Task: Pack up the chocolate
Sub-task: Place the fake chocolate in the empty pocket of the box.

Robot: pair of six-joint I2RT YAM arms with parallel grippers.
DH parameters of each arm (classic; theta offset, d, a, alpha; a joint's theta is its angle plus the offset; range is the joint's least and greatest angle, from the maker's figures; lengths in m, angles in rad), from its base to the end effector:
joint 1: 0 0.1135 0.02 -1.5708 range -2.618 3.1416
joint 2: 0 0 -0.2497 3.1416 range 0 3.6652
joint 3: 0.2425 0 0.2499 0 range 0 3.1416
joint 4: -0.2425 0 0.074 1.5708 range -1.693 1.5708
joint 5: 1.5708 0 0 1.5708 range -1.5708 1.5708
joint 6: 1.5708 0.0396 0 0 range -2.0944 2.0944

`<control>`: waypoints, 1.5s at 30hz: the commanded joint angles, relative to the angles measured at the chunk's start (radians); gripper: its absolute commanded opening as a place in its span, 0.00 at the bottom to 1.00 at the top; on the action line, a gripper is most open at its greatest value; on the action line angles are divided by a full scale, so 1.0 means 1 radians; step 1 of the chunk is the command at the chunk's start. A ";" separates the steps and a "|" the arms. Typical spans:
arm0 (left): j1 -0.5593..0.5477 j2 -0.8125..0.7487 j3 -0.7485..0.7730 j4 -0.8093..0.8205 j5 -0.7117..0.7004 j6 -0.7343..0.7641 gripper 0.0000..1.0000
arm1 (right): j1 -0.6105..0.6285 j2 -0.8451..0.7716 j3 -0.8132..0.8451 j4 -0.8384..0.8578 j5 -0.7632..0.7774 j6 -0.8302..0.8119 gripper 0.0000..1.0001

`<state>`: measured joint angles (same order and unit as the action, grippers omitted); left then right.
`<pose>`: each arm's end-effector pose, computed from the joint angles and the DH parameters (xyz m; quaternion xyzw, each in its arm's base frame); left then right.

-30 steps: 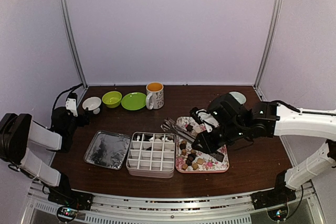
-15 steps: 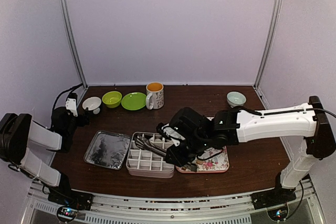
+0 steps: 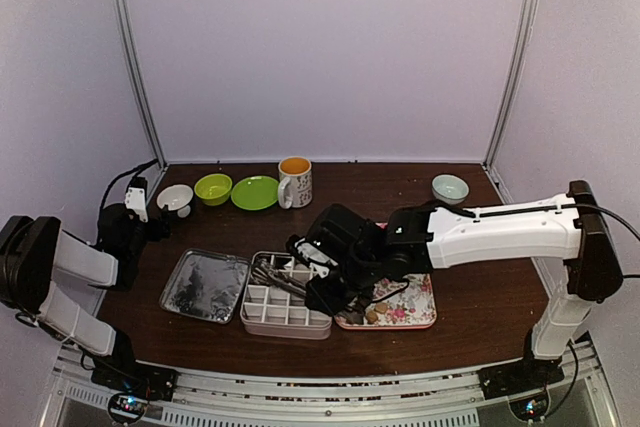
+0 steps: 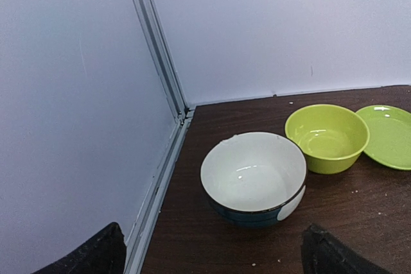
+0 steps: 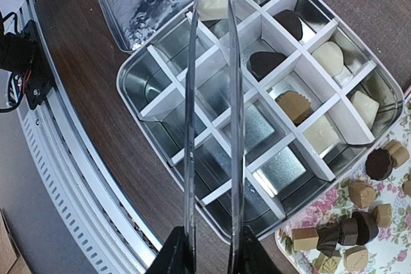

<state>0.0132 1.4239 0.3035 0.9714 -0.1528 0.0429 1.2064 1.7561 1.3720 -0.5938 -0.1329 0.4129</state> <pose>0.2549 0.0094 0.1514 -0.0386 0.7562 0.0761 0.6487 0.1293 0.3538 0.2297 -0.3866 0.8727 0.2548 0.1551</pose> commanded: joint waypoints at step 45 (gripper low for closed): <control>0.007 0.001 0.022 0.053 -0.002 -0.006 0.98 | 0.003 -0.361 -0.175 -0.063 0.352 0.120 0.29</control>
<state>0.0132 1.4239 0.3035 0.9718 -0.1528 0.0429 1.2064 1.4761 1.2602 -0.6628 0.1467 0.4740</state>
